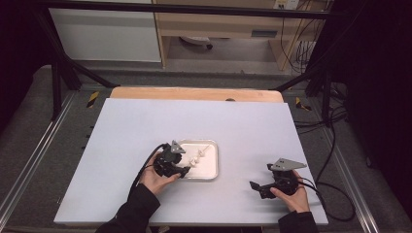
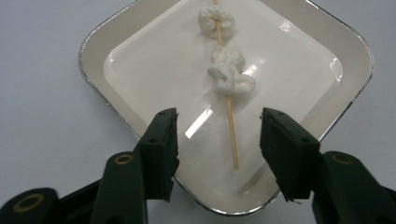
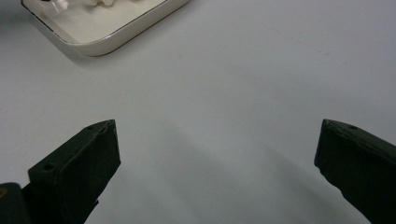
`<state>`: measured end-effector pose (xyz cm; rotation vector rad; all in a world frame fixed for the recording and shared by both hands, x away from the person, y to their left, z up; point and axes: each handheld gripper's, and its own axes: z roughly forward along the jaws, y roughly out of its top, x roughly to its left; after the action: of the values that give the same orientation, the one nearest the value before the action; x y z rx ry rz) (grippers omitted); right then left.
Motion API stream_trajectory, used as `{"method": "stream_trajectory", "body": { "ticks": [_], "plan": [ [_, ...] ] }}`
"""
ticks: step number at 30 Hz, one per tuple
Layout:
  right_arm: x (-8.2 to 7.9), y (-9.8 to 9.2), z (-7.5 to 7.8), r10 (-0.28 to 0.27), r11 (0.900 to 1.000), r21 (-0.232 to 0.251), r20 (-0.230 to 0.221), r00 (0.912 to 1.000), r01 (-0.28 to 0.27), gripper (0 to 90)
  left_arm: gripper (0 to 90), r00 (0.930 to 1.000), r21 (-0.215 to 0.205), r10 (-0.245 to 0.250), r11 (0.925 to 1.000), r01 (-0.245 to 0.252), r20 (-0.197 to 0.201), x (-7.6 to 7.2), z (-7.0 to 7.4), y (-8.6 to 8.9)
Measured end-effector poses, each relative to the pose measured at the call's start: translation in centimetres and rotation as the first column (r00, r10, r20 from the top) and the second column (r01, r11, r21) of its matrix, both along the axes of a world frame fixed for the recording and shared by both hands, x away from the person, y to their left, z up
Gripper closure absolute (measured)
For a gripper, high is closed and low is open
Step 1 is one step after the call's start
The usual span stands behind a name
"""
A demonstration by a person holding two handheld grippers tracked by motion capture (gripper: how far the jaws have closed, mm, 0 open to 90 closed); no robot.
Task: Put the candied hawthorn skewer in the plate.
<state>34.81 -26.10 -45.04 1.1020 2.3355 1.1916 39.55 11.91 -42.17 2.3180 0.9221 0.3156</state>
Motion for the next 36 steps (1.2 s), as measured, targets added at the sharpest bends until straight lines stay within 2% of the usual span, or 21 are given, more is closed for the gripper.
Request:
{"method": "stream_trajectory", "body": {
  "ticks": [3, 10, 19, 22, 27, 30, 31, 36],
  "plan": [
    [0.0, 0.0, 0.0, -0.003, 1.0, 0.001, -0.001, 1.0, 0.003, 0.9, 36.9, 1.0, -0.021, 0.004, 0.9998, -0.003, 0.005, -0.2, 0.4, 0.7],
    [0.0, 0.0, 0.1, -0.005, 1.0, 0.001, -0.001, 1.0, 0.005, 0.8, 22.5, 0.9999, -0.042, 0.017, 0.999, -0.017, 0.001, -0.9, 1.0, 2.4],
    [0.0, 0.0, 0.0, -0.009, 1.0, 0.0, -0.004, 1.0, 0.009, 0.8, 18.5, 0.998, -0.085, 0.062, 0.9944, -0.063, -0.015, -1.8, 0.5, 5.6],
    [0.0, 0.0, 0.0, -0.007, 1.0, -0.002, -0.006, 1.0, 0.007, 0.8, 13.7, 0.9967, -0.082, 0.081, 0.9934, -0.08, 0.01, -2.4, 0.1, 6.7],
    [0.0, 0.0, 0.0, -0.01, 1.0, -0.002, -0.008, 0.9999, 0.01, 0.8, 8.8, 0.9948, -0.108, 0.099, 0.9895, -0.096, 0.023, -3.1, -0.3, 8.4],
    [0.0, -0.1, 0.1, -0.013, 1.0, 0.002, -0.012, 0.9998, 0.013, 0.8, 8.3, 0.9945, -0.132, 0.092, 0.9877, -0.084, 0.051, -3.5, -0.6, 9.6],
    [0.0, -0.1, 0.1, -0.014, 1.0, 0.0, -0.013, 0.9998, 0.014, 0.8, 8.0, 0.9945, -0.14, 0.077, 0.9879, -0.067, 0.07, -3.4, -0.8, 10.0],
    [0.0, -0.1, 0.1, -0.014, 1.0, -0.001, -0.022, 0.9997, 0.014, 0.8, 8.0, 0.9912, -0.123, 0.123, 0.9855, -0.116, 0.049, -4.7, -1.8, 12.0]
  ]
}}
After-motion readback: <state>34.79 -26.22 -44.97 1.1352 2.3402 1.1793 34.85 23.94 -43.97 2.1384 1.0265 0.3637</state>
